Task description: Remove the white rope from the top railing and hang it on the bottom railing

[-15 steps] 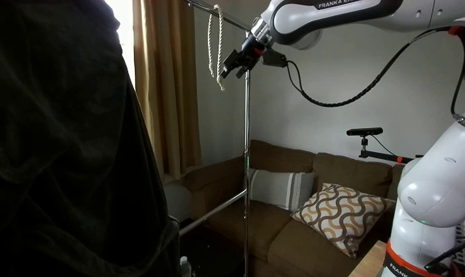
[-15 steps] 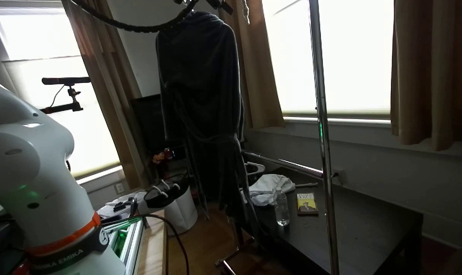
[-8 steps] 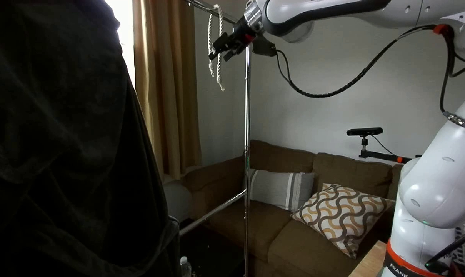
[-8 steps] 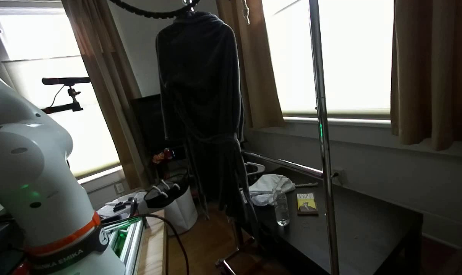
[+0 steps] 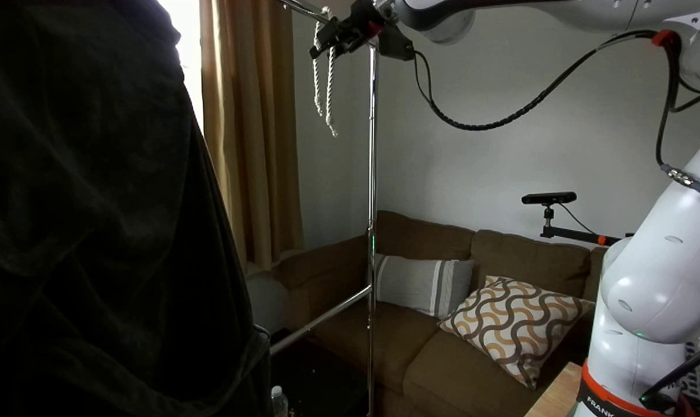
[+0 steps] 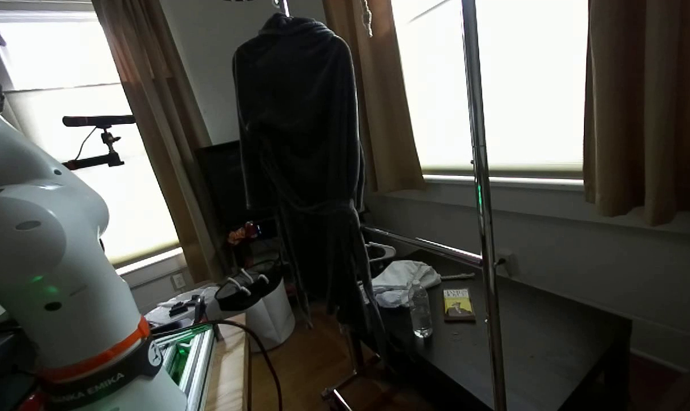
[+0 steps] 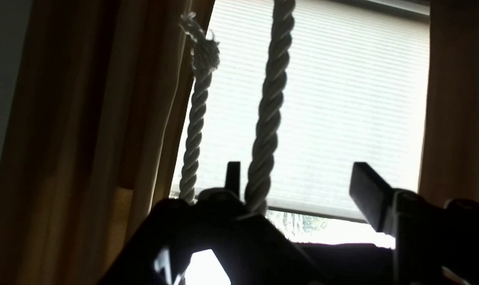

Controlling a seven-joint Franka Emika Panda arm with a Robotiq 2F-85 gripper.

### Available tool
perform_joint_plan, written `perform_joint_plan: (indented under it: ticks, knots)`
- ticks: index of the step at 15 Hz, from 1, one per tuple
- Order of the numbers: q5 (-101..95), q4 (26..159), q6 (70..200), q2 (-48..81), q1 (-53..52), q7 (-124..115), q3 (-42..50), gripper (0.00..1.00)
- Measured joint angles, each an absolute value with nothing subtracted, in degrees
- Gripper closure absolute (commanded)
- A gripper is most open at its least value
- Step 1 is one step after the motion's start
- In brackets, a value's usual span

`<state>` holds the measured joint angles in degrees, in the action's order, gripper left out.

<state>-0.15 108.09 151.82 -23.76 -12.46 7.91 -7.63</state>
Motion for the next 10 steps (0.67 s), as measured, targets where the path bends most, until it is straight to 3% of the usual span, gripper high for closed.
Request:
perform_joint_plan:
  ticks: [5, 7, 10]
  knots:
    - [-0.15, 108.06, 154.95, -22.86, -11.71, 7.91, -6.97, 0.96]
    - [-0.15, 108.09, 155.62, -22.39, -11.47, 7.91, -6.9, 1.0]
    - [-0.15, 109.16, 155.64, -21.5, -11.36, 7.91, -6.93, 0.98]
